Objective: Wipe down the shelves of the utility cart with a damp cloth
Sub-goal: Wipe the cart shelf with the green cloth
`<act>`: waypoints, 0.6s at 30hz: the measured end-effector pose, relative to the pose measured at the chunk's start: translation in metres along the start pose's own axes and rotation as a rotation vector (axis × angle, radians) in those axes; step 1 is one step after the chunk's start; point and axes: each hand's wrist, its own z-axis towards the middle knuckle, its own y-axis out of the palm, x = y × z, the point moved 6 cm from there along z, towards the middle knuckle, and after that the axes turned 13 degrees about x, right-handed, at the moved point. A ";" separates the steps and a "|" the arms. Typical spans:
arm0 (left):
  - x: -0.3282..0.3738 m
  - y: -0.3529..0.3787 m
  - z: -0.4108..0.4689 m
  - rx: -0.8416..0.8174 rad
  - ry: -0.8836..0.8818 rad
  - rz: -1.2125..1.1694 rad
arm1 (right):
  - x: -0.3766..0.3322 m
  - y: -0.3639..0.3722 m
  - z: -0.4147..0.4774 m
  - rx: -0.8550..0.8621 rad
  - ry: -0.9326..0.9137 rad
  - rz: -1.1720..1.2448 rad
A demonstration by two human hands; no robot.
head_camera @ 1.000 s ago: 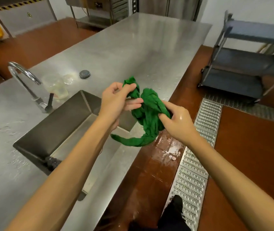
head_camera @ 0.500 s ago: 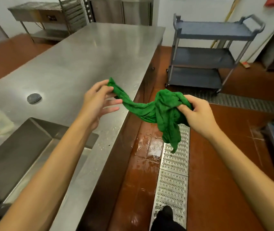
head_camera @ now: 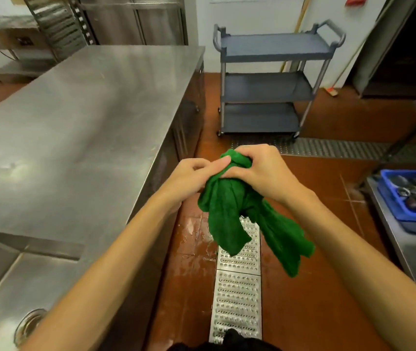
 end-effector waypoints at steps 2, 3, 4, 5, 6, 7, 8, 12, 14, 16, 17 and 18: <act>0.004 0.015 0.013 -0.051 -0.005 -0.005 | 0.016 -0.012 0.005 -0.017 0.020 -0.047; 0.006 0.022 0.021 -0.087 -0.013 -0.021 | 0.025 -0.019 0.007 -0.020 0.040 -0.071; 0.008 0.029 0.029 -0.119 -0.019 -0.043 | 0.034 -0.024 0.009 -0.023 0.065 -0.083; 0.010 0.035 0.037 -0.139 -0.032 -0.084 | 0.042 -0.029 0.011 -0.029 0.088 -0.087; 0.012 0.041 0.045 -0.145 -0.063 -0.148 | 0.050 -0.033 0.014 -0.039 0.104 -0.095; 0.012 0.046 0.053 -0.144 -0.113 -0.215 | 0.057 -0.036 0.016 -0.053 0.113 -0.107; 0.011 0.051 0.062 -0.143 -0.175 -0.274 | 0.063 -0.038 0.020 -0.068 0.115 -0.121; 0.005 0.068 0.099 -0.199 -0.416 -0.351 | 0.086 -0.044 0.042 -0.081 0.115 -0.178; -0.001 0.070 0.120 -0.199 -0.491 -0.326 | 0.097 -0.048 0.058 -0.060 0.109 -0.204; -0.002 0.071 0.146 -0.233 -0.412 -0.199 | 0.107 -0.049 0.077 -0.019 0.101 -0.239; 0.000 0.070 0.160 -0.251 -0.347 -0.108 | 0.113 -0.049 0.088 0.000 0.097 -0.261; 0.002 0.070 0.173 -0.282 -0.286 -0.006 | 0.117 -0.047 0.099 0.015 0.091 -0.288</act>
